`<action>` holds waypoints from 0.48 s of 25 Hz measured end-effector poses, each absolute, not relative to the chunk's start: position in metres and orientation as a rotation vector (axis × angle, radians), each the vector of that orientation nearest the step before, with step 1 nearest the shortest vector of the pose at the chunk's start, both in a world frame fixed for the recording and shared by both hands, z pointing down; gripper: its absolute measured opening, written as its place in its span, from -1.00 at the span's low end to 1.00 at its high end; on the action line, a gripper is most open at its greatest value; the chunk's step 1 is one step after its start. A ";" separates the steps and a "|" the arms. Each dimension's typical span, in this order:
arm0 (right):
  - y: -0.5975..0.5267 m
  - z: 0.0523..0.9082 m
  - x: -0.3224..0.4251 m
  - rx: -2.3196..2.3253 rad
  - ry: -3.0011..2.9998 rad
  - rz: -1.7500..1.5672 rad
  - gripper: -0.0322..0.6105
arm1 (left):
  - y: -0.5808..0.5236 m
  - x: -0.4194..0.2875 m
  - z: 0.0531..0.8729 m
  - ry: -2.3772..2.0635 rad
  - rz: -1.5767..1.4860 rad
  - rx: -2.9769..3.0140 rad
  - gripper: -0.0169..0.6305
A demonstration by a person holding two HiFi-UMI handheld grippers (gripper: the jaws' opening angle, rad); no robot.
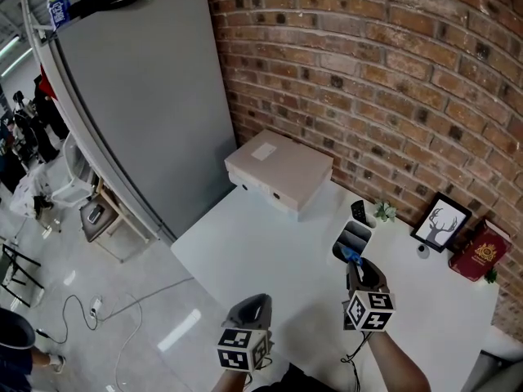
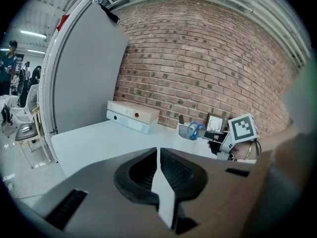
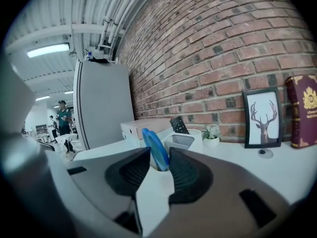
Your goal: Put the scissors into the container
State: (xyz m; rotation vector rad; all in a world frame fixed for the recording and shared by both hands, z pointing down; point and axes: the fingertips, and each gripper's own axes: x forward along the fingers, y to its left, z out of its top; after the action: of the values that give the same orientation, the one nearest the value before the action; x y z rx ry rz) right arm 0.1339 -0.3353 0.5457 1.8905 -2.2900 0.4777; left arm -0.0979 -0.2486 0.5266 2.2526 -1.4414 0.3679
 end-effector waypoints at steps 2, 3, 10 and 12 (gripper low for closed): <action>-0.331 0.545 0.134 1.898 -2.293 0.484 -0.53 | -0.248 -0.097 0.527 -1.437 0.368 2.255 -0.87; -0.328 0.544 0.134 1.904 -2.296 0.488 -0.53 | -0.247 -0.097 0.527 -1.434 0.369 2.257 -0.87; -0.306 0.535 0.130 1.929 -2.329 0.513 -0.53 | -0.246 -0.096 0.527 -1.420 0.371 2.267 -0.87; -0.299 0.530 0.127 1.928 -2.342 0.511 -0.54 | -0.245 -0.096 0.528 -1.414 0.372 2.267 -0.87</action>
State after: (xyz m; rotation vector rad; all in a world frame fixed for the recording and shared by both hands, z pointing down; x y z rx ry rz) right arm 0.1267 -0.2994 0.5298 1.9282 -2.3419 0.5107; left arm -0.0957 -0.2449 0.5279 2.2674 -1.4139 0.3719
